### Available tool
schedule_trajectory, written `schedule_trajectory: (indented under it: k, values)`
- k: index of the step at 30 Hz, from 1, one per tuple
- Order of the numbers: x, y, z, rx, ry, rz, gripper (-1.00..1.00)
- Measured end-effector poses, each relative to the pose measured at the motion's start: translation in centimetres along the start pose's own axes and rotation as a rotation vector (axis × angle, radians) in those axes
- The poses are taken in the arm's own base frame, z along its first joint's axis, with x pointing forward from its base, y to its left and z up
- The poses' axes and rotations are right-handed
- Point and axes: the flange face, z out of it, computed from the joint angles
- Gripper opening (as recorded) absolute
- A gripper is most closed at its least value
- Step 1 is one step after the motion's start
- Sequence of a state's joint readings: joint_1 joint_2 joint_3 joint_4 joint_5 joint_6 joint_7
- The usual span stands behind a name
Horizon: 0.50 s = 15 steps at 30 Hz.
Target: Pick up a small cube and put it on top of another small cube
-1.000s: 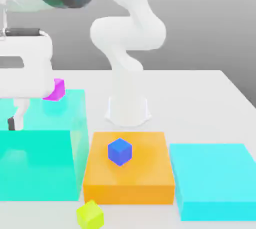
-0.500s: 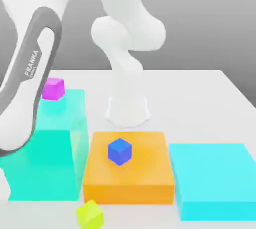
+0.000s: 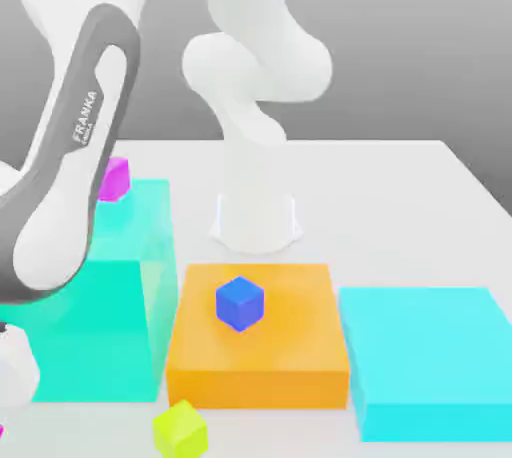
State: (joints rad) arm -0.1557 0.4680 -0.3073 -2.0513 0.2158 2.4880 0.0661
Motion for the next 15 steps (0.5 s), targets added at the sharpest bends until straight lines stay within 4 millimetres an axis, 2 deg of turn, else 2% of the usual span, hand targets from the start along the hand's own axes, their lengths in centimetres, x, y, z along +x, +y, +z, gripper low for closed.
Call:
schedule_trajectory:
  k: [5, 10, 12, 14, 15]
  values:
    - [-6.4, -5.6, -1.8, -0.001, 0.001, -0.065, -1.0]
    - [-13.7, -9.8, -2.7, 0.006, -0.001, -0.139, -1.0]
    - [-14.7, -10.5, -1.1, 0.007, -0.001, -0.151, -1.0]
    - [-14.9, -10.6, 1.4, 0.007, -0.001, -0.155, -1.0]
    - [-15.0, -10.6, 2.7, 0.007, -0.001, -0.155, 1.0]
